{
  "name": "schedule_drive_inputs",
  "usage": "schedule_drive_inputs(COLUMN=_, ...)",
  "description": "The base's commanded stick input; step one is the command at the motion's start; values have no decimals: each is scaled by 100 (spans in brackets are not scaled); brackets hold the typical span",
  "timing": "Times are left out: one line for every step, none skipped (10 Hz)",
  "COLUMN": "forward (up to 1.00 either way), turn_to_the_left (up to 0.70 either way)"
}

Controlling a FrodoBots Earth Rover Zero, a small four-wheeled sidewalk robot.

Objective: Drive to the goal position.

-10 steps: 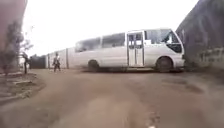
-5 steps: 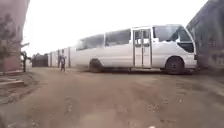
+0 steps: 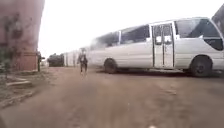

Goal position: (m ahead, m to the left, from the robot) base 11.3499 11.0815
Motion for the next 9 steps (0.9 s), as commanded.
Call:
schedule_drive_inputs(forward=100, turn_to_the_left=0)
schedule_drive_inputs(forward=100, turn_to_the_left=0)
schedule_drive_inputs(forward=100, turn_to_the_left=0)
schedule_drive_inputs(forward=100, turn_to_the_left=0)
schedule_drive_inputs(forward=100, turn_to_the_left=7)
schedule_drive_inputs(forward=100, turn_to_the_left=23)
schedule_drive_inputs(forward=100, turn_to_the_left=27)
schedule_drive_inputs(forward=100, turn_to_the_left=27)
schedule_drive_inputs(forward=100, turn_to_the_left=27)
